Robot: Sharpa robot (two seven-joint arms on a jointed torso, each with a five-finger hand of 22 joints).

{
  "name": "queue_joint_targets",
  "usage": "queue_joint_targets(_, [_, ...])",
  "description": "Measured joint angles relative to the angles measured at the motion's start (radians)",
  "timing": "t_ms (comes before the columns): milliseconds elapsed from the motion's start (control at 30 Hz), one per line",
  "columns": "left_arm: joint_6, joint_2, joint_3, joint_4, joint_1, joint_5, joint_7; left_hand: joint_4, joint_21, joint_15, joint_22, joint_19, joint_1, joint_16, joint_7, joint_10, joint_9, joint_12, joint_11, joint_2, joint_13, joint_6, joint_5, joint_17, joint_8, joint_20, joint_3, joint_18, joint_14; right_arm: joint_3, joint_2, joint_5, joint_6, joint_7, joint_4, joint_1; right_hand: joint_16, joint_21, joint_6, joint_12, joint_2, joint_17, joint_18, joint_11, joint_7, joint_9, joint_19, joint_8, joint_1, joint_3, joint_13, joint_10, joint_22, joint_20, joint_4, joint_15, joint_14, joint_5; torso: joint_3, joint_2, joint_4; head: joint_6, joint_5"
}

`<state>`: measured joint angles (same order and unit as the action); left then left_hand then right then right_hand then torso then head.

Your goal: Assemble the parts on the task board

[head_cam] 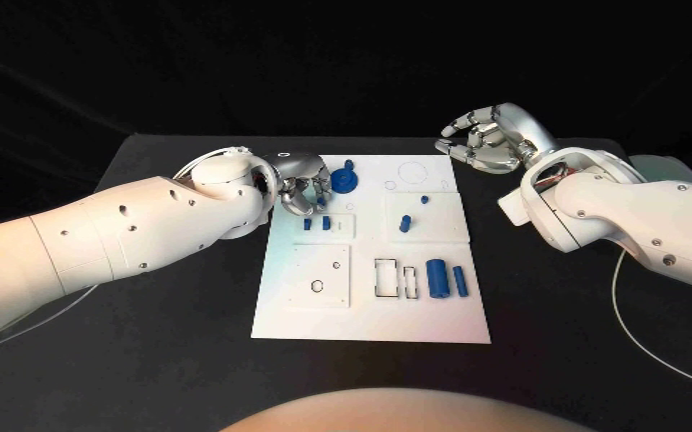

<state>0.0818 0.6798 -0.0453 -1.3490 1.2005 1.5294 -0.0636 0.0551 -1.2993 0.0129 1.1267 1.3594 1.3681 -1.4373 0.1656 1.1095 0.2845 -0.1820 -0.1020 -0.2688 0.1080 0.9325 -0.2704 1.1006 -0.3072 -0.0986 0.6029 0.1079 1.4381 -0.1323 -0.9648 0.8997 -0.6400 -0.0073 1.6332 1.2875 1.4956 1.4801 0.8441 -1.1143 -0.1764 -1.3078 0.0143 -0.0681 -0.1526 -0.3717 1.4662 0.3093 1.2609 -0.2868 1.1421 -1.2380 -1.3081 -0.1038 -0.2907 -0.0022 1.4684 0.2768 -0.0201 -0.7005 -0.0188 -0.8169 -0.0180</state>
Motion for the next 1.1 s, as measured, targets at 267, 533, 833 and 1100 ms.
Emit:
queue_joint_targets(267, [0.002,0.001,0.000,-0.001,0.000,0.000,-0.002,0.000,0.011,0.011,-0.015,-0.003,-0.010,0.005,0.011,-0.018,-0.007,0.023,-0.011,-0.010,-0.003,-0.025,0.000,-0.011,0.025,-0.011,0.000,0.000,-0.003,0.000,0.000,0.000,0.000,0.000,-0.001,-0.001,0.000,0.000,0.000,0.000,0.000,0.000,0.000,0.000,0.000,0.000,0.000,0.000,0.000,0.000,-0.002,0.000,0.000,0.000,0.000,0.000,0.000,0.000,0.0003,0.000,0.0001,0.000,0.001])
queue_joint_targets(533, [0.004,0.005,0.000,-0.002,-0.001,0.000,-0.004,0.000,0.029,0.014,-0.036,-0.014,-0.016,0.005,0.014,-0.039,-0.014,0.041,-0.018,-0.016,-0.007,-0.047,0.000,-0.019,0.044,-0.021,-0.009,0.000,-0.007,0.000,-0.001,0.000,0.000,0.000,-0.002,-0.001,-0.025,-0.038,-0.010,0.110,0.000,0.000,0.000,0.000,0.000,0.002,0.000,0.000,0.000,0.000,-0.101,0.075,0.000,0.000,0.000,0.000,0.000,0.000,0.0002,0.000,0.0004,-0.001,0.001])
queue_joint_targets(833, [0.065,0.018,0.001,-0.012,-0.001,-0.020,0.014,0.029,0.158,0.027,-0.207,-0.081,-0.006,0.046,-0.002,-0.129,-0.028,0.060,-0.021,0.023,-0.013,-0.087,0.000,-0.121,0.081,-0.026,-0.182,0.024,-0.041,0.000,0.000,0.016,0.008,-0.003,-0.016,-0.004,-0.105,-0.142,-0.030,0.441,-0.023,0.041,0.032,-0.007,-0.001,0.006,0.000,0.016,0.023,-0.021,-0.402,0.222,0.000,0.000,0.007,0.000,0.000,-0.015,0.0005,0.000,0.0002,0.005,0.001])
queue_joint_targets(1100, [0.122,0.057,0.013,-0.032,-0.001,-0.064,0.040,0.058,0.197,0.028,-0.257,-0.084,0.022,0.056,0.008,-0.147,-0.030,0.043,-0.025,0.051,-0.015,-0.078,0.000,-0.157,0.083,-0.026,-0.257,0.023,-0.047,0.000,0.000,0.078,0.049,-0.013,-0.028,-0.007,-0.104,-0.115,-0.001,0.657,-0.051,0.030,0.032,-0.015,-0.013,0.020,0.000,0.023,0.103,-0.096,-0.619,0.210,0.000,0.000,0.023,0.000,0.000,-0.022,0.0002,0.000,0.0011,0.012,0.001])
